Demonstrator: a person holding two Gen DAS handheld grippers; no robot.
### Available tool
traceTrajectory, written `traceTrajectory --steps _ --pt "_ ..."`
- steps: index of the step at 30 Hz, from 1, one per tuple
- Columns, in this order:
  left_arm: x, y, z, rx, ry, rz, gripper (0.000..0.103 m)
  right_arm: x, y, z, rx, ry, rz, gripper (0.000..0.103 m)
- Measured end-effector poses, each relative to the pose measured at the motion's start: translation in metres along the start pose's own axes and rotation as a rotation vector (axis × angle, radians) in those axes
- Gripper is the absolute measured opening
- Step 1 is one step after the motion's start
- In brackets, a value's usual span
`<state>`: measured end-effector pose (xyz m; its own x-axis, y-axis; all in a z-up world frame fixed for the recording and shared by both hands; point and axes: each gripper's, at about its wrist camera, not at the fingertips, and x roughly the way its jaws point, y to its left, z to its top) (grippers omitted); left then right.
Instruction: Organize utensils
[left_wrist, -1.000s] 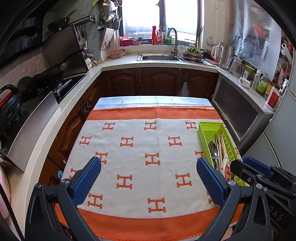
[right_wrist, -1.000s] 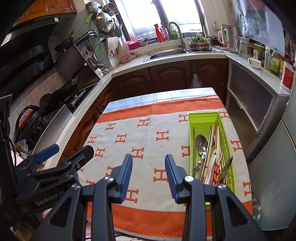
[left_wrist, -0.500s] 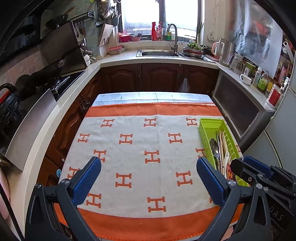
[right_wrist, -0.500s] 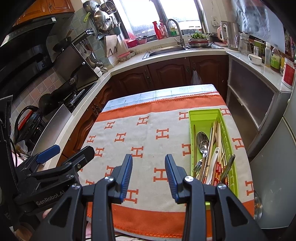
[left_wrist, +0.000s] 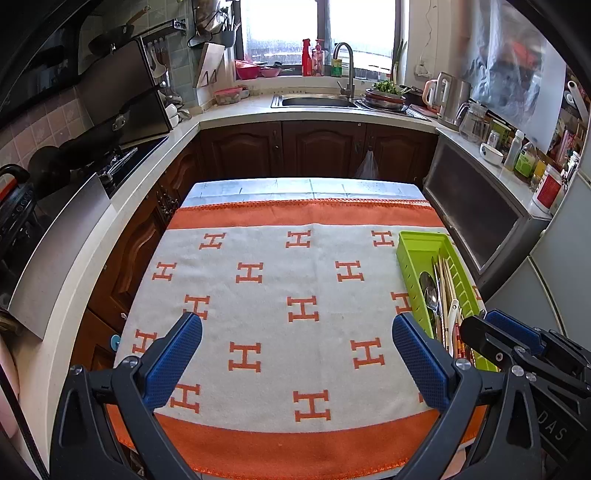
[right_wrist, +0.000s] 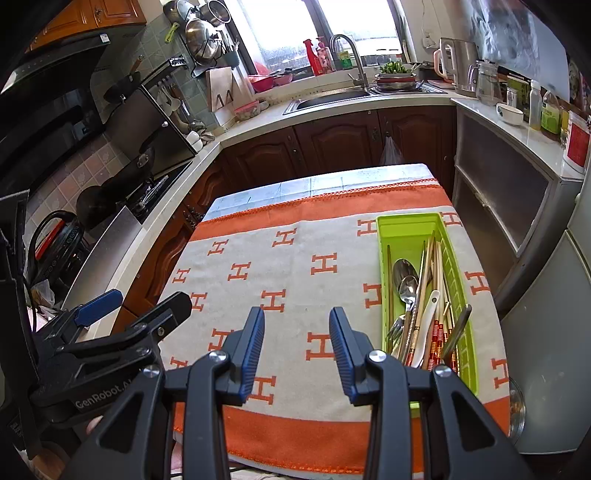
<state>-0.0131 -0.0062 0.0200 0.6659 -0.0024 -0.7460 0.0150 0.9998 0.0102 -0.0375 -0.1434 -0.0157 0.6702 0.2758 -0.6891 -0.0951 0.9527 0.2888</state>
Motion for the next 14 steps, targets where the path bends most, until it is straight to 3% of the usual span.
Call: traceTrajectory --steps 14 --pt "0.0027 0.0015 -0.0034 -0.004 0.013 -0.007 0.102 0.0029 -0.0001 -0.006 0.003 0.011 -0.004 0.037"
